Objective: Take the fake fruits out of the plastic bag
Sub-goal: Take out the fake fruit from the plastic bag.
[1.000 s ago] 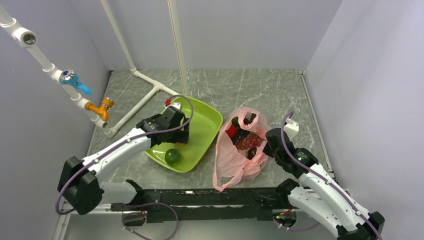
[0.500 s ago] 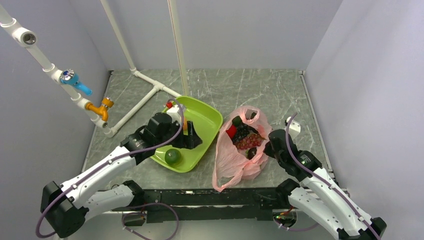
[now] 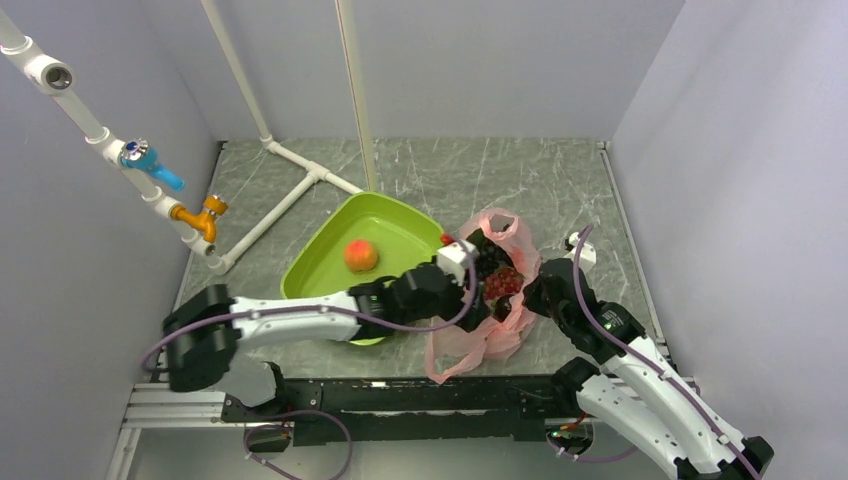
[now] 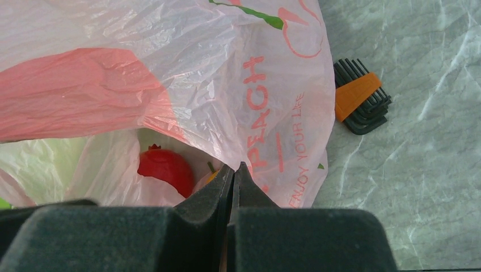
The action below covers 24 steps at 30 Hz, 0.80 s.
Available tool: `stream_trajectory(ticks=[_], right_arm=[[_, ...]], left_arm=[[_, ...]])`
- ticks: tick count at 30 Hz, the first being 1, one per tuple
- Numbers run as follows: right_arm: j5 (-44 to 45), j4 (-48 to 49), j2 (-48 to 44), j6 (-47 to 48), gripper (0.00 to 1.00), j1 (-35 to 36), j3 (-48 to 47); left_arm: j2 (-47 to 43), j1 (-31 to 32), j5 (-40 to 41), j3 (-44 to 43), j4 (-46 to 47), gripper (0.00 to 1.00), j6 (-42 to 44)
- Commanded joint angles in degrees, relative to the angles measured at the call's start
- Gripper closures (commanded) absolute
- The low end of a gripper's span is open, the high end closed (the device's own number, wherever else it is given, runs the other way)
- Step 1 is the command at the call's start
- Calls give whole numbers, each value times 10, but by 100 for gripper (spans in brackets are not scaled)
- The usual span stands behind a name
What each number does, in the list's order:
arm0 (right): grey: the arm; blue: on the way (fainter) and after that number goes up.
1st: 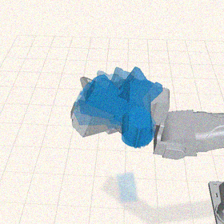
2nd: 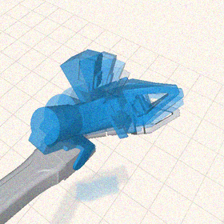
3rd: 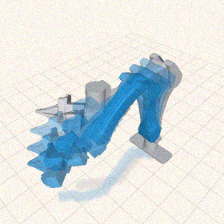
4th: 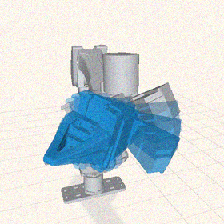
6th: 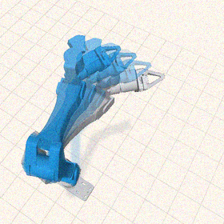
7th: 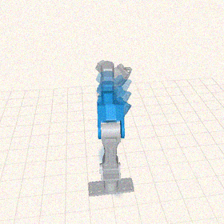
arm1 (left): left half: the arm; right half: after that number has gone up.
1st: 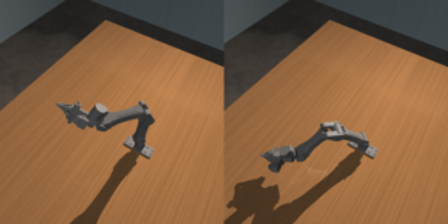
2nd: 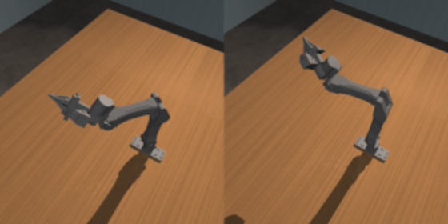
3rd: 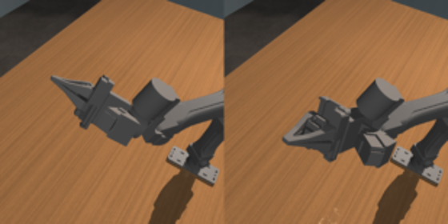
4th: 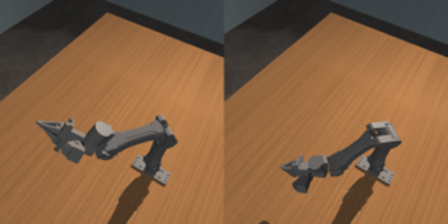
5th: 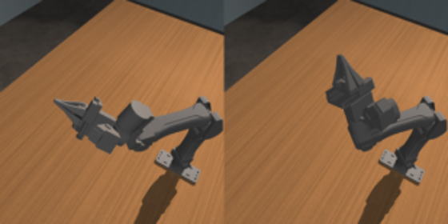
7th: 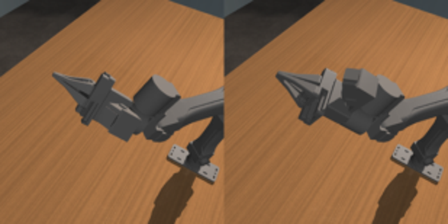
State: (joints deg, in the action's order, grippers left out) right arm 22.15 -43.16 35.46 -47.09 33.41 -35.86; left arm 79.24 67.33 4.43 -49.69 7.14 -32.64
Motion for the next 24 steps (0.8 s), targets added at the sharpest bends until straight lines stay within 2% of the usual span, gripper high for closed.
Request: stream_trajectory(ticks=[1,4,8,13,20,22,24], right_arm=[[-4,21,-6,10,100,0,-19],[-2,21,-8,12,100,-1,-15],[-1,24,-14,16,100,0,-17],[0,27,-18,17,100,0,-17],[11,31,-13,8,100,-1,-7],[11,36,-10,10,100,-1,-6],[11,39,-4,12,100,-1,-7]], left_arm=[[105,26,141,-121,20,21,64],[174,29,169,-174,18,34,110],[233,25,207,-223,7,37,167],[299,8,251,-275,-18,38,225],[336,-29,282,-306,-65,39,273],[343,-40,272,-315,-70,40,286],[354,-48,262,-331,-101,36,293]])
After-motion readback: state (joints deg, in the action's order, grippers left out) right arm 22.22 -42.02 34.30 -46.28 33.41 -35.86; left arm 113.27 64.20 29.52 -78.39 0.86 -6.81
